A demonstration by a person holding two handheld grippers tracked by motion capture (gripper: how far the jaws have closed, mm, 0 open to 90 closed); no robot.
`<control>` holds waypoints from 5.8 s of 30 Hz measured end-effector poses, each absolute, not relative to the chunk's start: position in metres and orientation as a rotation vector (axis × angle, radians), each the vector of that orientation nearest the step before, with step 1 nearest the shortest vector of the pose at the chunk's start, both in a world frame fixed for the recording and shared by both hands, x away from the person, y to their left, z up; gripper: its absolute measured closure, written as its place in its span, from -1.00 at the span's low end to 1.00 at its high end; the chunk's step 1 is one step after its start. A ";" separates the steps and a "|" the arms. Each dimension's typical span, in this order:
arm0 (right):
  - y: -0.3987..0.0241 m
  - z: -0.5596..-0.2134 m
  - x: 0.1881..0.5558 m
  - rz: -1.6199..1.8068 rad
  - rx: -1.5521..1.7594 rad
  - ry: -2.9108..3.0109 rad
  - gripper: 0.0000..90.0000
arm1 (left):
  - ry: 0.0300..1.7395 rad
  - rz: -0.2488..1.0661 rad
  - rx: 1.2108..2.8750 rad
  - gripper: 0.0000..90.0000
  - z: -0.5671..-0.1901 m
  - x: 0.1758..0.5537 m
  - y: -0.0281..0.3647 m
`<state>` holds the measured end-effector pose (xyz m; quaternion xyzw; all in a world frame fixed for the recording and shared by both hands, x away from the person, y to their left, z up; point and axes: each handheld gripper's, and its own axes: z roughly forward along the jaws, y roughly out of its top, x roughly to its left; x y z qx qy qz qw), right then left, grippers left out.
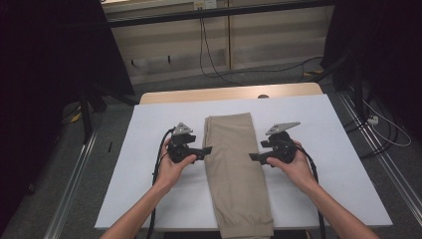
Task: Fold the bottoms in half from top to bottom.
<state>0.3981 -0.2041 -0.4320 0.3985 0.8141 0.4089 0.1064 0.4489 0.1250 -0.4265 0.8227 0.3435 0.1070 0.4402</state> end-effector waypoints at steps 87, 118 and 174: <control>-0.199 -0.331 0.581 1.412 1.278 2.081 0.91 | 0.906 0.369 1.810 0.93 -0.336 0.596 0.094; -0.207 -0.343 0.460 1.565 1.046 2.186 0.90 | 0.682 0.254 1.830 0.92 -0.345 0.471 0.118; -0.198 -0.437 0.292 1.290 0.923 2.614 0.91 | 0.371 0.040 2.256 0.96 -0.430 0.321 0.099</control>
